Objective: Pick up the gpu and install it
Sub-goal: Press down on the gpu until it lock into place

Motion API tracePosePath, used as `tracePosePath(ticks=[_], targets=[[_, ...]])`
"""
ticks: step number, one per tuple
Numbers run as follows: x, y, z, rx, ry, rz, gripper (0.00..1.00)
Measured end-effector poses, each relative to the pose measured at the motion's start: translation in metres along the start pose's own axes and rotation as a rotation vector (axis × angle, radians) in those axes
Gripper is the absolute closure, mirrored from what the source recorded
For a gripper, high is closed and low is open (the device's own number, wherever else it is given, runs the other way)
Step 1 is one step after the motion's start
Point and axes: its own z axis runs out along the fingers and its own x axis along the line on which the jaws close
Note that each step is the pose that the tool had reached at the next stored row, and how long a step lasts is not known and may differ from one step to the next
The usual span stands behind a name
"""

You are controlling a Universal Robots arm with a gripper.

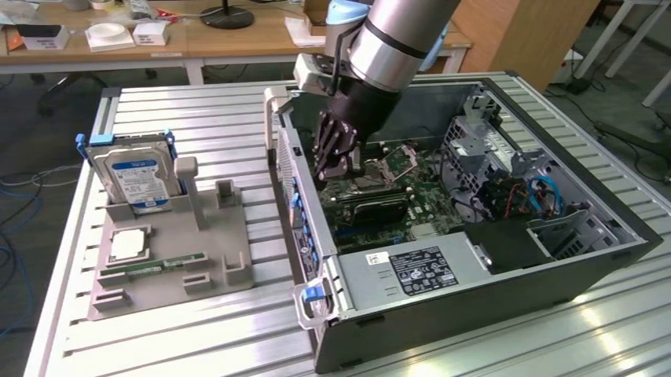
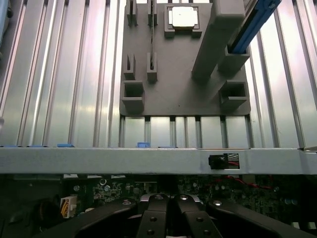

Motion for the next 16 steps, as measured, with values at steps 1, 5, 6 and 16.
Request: tracePosePath(ticks=[1,5,6,16], targets=[[0.0002,0.0,0.0,0.0,0.0001,0.0,0.9],[0.0014,0.0002,0.0001,0.0,0.0005,-0.001,0.9],[0.0017,0.0002,0.0001,0.0,0.0006,-0.002,0.9],[0.0031,0.0005,0.0003,0.0001,0.0021,-0.005,0.9]])
